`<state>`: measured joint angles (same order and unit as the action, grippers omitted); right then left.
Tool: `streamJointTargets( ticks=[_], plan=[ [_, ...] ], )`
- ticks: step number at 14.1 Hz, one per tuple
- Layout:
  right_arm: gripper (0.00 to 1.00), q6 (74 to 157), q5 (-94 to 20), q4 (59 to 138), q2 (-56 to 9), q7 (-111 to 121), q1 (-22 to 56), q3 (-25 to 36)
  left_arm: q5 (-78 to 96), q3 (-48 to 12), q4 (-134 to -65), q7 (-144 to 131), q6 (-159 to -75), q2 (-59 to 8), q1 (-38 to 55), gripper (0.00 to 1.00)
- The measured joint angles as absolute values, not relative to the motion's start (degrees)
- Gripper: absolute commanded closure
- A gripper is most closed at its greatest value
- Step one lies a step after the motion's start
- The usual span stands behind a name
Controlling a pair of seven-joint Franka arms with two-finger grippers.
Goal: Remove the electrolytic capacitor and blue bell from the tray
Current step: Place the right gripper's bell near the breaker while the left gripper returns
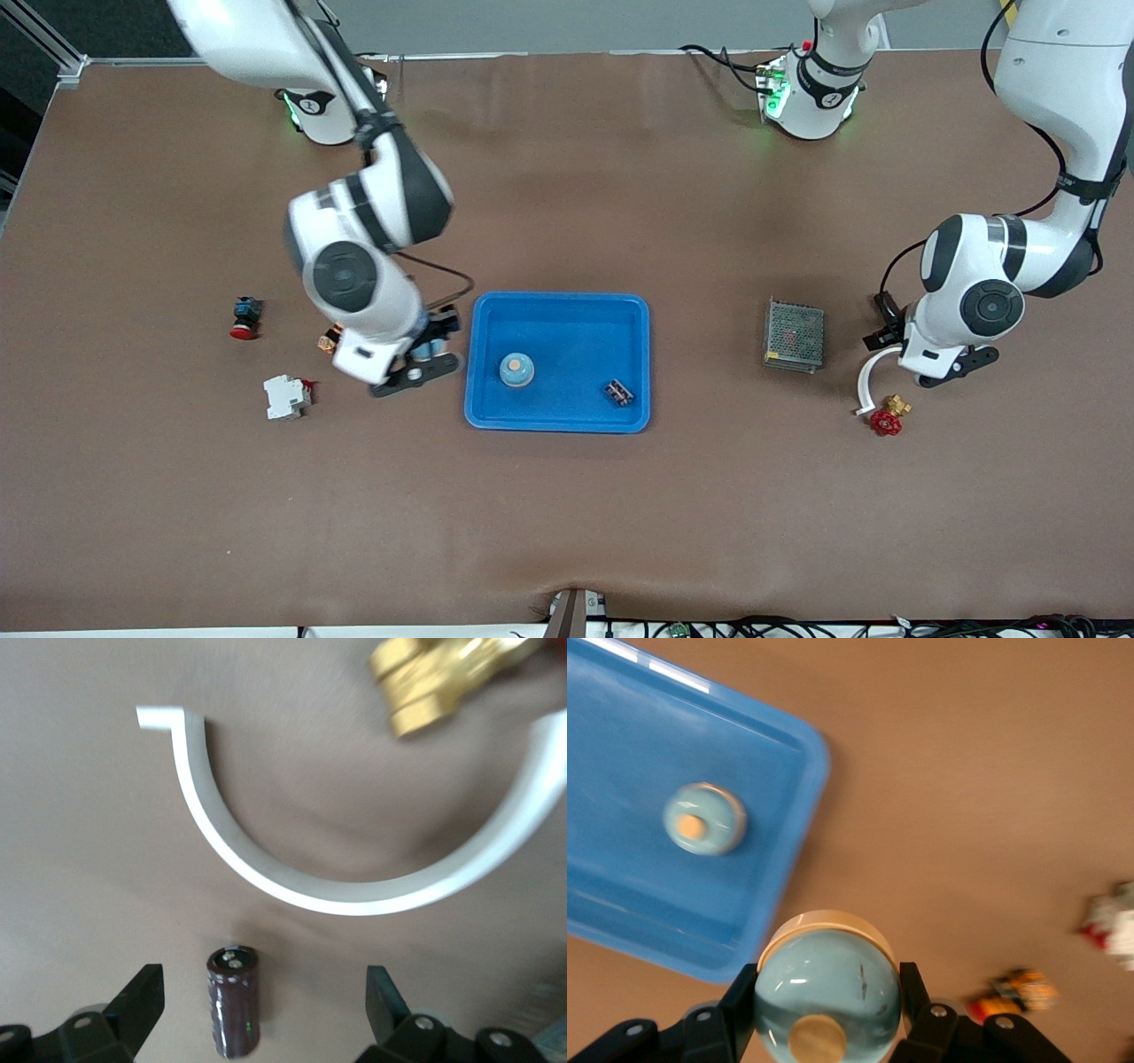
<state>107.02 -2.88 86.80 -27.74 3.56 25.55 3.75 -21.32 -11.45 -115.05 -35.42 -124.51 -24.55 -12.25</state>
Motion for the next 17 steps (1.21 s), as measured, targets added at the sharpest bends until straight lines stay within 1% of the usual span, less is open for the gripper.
streamJointTargets(
  ticks=[2, 4, 6, 7, 9, 12, 15, 17],
  plan=[
    [0.55, 106.1, -2.8, 86.8, -26.9, 15.1, 20.4, 3.8, -21.3, -14.2, -111.3, -38.3, -120.8, -24.0, -12.3, 0.00],
    [0.55, 106.1, -2.5, 86.8, -26.8, 25.2, 15.6, 3.9, -21.0, -18.3, -108.1, -44.4, -117.8, -24.0, -12.1, 0.00],
    [0.55, 106.4, -2.3, 86.9, -26.9, 32.3, 11.8, 3.9, -20.1, -22.4, -105.9, -53.0, -116.6, -24.1, -10.7, 0.00],
    [0.54, 107.0, -2.2, 86.9, -27.0, 35.9, 10.2, 3.9, -19.4, -23.3, -104.8, -56.8, -116.6, -24.5, -9.1, 0.00],
    [0.55, 108.8, -2.1, 87.0, -27.3, 44.2, 6.8, 3.9, -16.5, -23.6, -101.4, -63.1, -116.6, -26.2, -4.8, 0.00],
    [0.55, 113.2, -2.1, 87.8, -29.0, 56.7, 1.3, 3.9, -13.5, -23.7, -94.6, -71.2, -116.6, -30.8, 0.6, 0.00],
    [0.54, 118.6, -2.1, 88.4, -32.8, 65.7, -2.3, 3.9, -13.2, -23.7, -88.9, -77.2, -116.6, -35.9, 5.5, 0.00],
    [0.54, 122.4, -2.1, 88.5, -35.8, 70.2, -3.5, 3.8, -13.2, -23.7, -85.8, -79.9, -117.0, -38.9, 8.5, 0.04]
  ],
)
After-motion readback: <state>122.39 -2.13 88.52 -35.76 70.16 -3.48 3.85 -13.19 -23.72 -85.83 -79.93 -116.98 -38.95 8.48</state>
